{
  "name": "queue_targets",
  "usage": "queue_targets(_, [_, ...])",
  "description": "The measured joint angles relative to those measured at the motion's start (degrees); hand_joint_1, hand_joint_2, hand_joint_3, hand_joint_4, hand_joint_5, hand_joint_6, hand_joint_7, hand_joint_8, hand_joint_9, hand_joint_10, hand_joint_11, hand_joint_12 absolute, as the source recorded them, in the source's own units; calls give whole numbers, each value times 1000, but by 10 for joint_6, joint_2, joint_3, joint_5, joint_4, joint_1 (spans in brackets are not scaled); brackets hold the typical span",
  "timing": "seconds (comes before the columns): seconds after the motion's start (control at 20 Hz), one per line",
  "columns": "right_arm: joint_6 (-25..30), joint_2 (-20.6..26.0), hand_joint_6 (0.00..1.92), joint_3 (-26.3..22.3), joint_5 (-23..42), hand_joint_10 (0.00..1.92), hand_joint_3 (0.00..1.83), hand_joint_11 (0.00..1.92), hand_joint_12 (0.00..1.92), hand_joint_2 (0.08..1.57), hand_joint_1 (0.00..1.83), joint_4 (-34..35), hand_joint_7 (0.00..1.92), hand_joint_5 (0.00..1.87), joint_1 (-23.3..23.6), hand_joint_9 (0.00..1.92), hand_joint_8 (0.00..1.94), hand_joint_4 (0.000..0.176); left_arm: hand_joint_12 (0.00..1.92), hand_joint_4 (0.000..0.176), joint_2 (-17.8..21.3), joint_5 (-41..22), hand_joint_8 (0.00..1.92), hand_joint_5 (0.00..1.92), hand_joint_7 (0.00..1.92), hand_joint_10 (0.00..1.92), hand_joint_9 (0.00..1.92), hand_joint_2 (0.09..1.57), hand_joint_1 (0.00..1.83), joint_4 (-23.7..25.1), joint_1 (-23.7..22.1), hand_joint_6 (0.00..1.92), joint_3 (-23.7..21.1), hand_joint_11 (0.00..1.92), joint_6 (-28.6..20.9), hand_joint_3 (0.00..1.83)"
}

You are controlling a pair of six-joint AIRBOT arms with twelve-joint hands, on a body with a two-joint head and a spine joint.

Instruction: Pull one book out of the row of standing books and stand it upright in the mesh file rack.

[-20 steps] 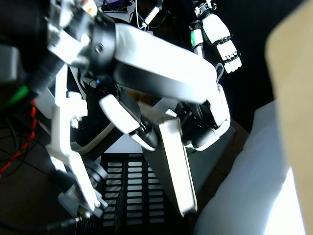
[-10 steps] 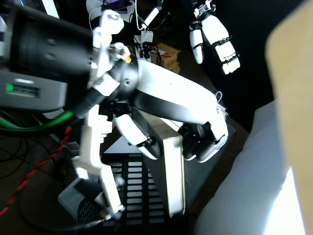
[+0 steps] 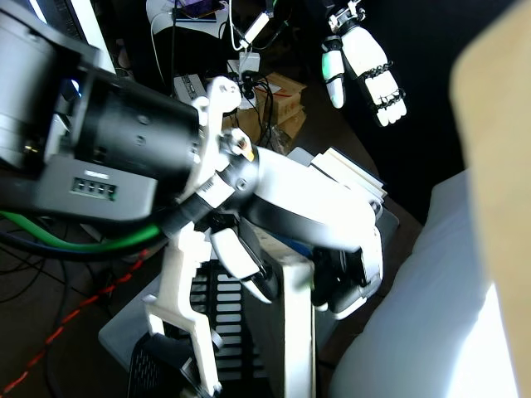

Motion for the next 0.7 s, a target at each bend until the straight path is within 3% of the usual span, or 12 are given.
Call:
queue_targets(0.05, [0, -2, 766, 3, -1, 1346, 1, 916, 1736, 1112, 1378, -5, 972, 958, -3, 975, 1086, 0, 0, 40, -3, 0, 0, 0, 0, 0, 0, 1508, 57, 0, 1, 0, 3, 0, -1, 1])
queue_targets(0.1, [0, -2, 901, 6, -1, 1372, 6, 873, 1685, 1136, 1373, -8, 922, 886, -3, 912, 1129, 0, 0, 40, -4, 1, 0, 0, 0, 0, 0, 1505, 52, -2, 1, 0, 4, 0, -2, 0])
queue_targets(0.15, [0, -7, 921, 10, 0, 1270, 0, 868, 1573, 1114, 1384, -10, 1001, 906, -3, 963, 968, 0, 0, 49, -5, 0, 0, 0, 0, 0, 0, 1503, 87, 0, 1, 0, 4, 0, -3, 0])
queue_targets(0.2, [0, -11, 921, 13, -1, 1270, 0, 868, 1573, 1114, 1384, -12, 1001, 906, -3, 963, 968, 0, 0, 49, -5, 0, 0, 0, 0, 0, 0, 1503, 87, 2, 1, 0, 4, 0, -3, 0])
queue_targets(0.25, [0, -17, 1136, 18, -1, 1463, 11, 817, 1687, 1189, 1355, -14, 811, 740, -3, 839, 1296, 0, 0, 54, -5, 0, 0, 0, 0, 0, 0, 1494, 81, 2, 1, 0, 4, 0, -3, 0])
queue_targets(0.3, [0, -21, 1111, 20, -3, 1412, 2, 821, 1635, 1176, 1358, -16, 837, 795, -6, 844, 1243, 0, 0, 62, -5, 0, 0, 0, 0, 0, 0, 1492, 78, 2, 1, 0, 4, 0, -4, 0])
queue_targets(0.4, [0, -28, 964, 28, -3, 1327, 0, 863, 1545, 1138, 1371, -19, 921, 902, -14, 883, 1107, 0, 0, 58, -5, 0, 0, 0, 0, 0, 0, 1492, 77, 1, 2, 0, 4, 0, -4, 0])
queue_targets(0.45, [1, -34, 999, 35, 0, 1309, 0, 829, 1512, 1137, 1369, -18, 914, 904, -16, 874, 1106, 0, 0, 68, -7, 1, 0, 0, 0, 0, 0, 1488, 75, 1, 2, 0, 7, 0, -5, 0])
queue_targets(0.5, [1, -39, 1095, 41, -2, 1299, 4, 874, 1532, 1149, 1366, -19, 890, 824, -17, 898, 1150, 0, 0, 65, -7, 0, 0, 0, 0, 0, 0, 1487, 70, -1, 2, 0, 7, 0, -5, 0])
queue_targets(0.55, [1, -42, 1237, 46, -2, 1387, 9, 755, 1561, 1191, 1351, -20, 806, 733, -18, 828, 1276, 0, 0, 68, -7, 0, 0, 0, 0, 0, 0, 1487, 71, 1, 2, 0, 7, 0, -5, 0])
queue_targets(0.65, [1, -49, 1243, 56, -9, 1396, 2, 742, 1600, 1198, 1349, -22, 786, 726, -26, 824, 1306, 0, 0, 71, -9, 0, 0, 0, 0, 0, 0, 1486, 71, 2, 2, 0, 9, 0, -6, 0])
queue_targets(0.7, [0, -55, 1089, 64, -12, 1568, 3, 1035, 1860, 1209, 1227, -23, 866, 767, -33, 986, 1459, 0, 0, 63, -9, 0, 0, 0, 0, 0, 0, 1475, 69, 2, 2, 0, 10, 0, -9, 0])
